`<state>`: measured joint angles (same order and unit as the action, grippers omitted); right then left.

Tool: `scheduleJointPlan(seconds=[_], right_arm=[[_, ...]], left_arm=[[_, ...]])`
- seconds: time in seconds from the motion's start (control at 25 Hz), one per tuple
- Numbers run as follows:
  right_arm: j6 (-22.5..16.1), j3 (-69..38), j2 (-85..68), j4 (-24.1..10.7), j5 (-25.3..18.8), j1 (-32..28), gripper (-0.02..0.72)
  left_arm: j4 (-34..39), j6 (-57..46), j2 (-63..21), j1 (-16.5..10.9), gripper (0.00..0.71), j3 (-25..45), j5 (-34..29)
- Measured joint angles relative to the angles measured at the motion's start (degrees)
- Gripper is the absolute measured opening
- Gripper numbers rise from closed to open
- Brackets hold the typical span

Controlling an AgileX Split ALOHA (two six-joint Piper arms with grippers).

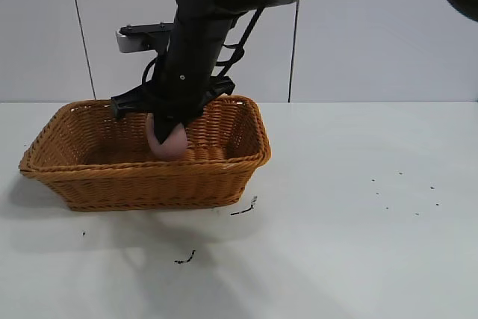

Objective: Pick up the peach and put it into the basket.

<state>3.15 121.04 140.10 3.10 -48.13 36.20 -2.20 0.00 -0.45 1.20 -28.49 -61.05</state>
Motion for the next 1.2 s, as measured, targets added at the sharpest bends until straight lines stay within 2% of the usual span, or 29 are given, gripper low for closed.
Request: scheduleJointPlan(seconds=[0.12,0.32,0.4,0.64,0.88,1.2], right_arm=[[0.0,3.1,0.0,0.0,-4.9,0.0,0.686],[0.0,14.5,0.0,-0.3,-13.7,-0.3,0.687],[-0.1,18.5,-0.1,-0.4,-15.8,-0.8,0.690],[-0.2,21.1,-1.3,-0.6,-18.0,-6.3,0.695],[-0.3,21.1,-1.4,-3.1,-20.0,-16.6,0.695],[-0.4,21.1,-1.4,-3.1,-21.2,-30.5,0.695]], left_arm=[[0.0,0.0,0.0,0.0,0.693,0.0,0.0],[0.0,0.0,0.0,0.0,0.693,0.0,0.0],[0.0,0.0,0.0,0.0,0.693,0.0,0.0],[0.0,0.0,0.0,0.0,0.693,0.0,0.0],[0.0,0.0,0.0,0.0,0.693,0.0,0.0],[0.0,0.0,0.0,0.0,0.693,0.0,0.0]])
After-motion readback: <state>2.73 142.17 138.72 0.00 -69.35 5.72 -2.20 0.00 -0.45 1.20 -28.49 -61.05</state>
